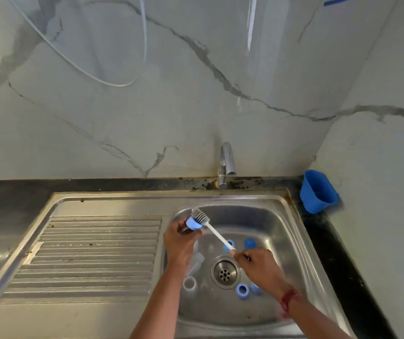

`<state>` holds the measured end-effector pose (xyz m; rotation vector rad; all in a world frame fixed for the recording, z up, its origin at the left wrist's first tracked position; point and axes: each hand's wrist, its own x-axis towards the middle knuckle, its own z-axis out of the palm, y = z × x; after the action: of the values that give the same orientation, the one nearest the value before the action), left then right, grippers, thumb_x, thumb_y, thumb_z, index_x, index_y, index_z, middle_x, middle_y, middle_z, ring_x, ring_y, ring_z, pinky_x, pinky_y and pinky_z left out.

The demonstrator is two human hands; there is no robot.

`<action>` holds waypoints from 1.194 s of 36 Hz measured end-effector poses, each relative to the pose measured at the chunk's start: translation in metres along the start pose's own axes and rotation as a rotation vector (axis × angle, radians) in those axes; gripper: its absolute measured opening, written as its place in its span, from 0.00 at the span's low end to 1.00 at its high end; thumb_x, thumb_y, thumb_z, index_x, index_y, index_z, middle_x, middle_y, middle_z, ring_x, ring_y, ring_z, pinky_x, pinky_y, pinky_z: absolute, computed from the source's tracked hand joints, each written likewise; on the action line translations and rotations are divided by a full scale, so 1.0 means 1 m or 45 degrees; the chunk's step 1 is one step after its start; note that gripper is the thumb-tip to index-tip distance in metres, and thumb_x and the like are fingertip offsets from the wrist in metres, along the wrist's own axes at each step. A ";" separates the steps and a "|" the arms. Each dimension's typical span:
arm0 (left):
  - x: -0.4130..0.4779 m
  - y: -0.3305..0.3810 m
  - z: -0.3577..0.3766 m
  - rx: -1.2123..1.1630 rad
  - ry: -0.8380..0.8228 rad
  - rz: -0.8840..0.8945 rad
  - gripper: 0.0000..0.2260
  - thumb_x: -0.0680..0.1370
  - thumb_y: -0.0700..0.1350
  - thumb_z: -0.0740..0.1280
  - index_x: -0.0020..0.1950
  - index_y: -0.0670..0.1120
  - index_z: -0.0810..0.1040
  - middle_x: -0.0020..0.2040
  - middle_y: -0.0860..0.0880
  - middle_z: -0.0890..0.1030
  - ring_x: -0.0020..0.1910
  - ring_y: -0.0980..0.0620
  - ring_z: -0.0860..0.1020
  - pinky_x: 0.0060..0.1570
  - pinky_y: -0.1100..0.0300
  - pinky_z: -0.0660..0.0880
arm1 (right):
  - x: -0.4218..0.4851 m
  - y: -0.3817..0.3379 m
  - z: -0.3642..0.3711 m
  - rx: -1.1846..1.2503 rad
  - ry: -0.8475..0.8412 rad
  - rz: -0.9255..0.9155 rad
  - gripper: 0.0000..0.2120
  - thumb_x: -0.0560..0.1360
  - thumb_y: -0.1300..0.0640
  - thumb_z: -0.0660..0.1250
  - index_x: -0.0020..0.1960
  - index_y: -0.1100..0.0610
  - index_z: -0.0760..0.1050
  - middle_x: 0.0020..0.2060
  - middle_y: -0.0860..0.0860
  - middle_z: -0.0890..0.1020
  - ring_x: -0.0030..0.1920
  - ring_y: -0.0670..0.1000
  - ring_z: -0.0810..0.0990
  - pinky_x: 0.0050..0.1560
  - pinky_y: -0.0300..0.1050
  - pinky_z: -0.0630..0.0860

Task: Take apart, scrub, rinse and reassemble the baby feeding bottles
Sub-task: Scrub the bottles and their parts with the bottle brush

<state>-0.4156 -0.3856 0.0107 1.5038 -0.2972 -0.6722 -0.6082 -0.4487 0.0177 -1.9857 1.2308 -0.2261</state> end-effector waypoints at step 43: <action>-0.001 0.014 -0.001 0.289 0.178 0.090 0.24 0.61 0.31 0.79 0.36 0.59 0.78 0.36 0.54 0.83 0.37 0.52 0.82 0.46 0.50 0.82 | -0.005 -0.001 -0.003 -0.025 0.021 -0.065 0.28 0.78 0.43 0.66 0.32 0.66 0.71 0.24 0.50 0.69 0.25 0.44 0.64 0.30 0.37 0.64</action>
<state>-0.4128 -0.3852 0.0241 1.7399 -0.3260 -0.4861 -0.6117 -0.4459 0.0220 -2.0376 1.1984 -0.2570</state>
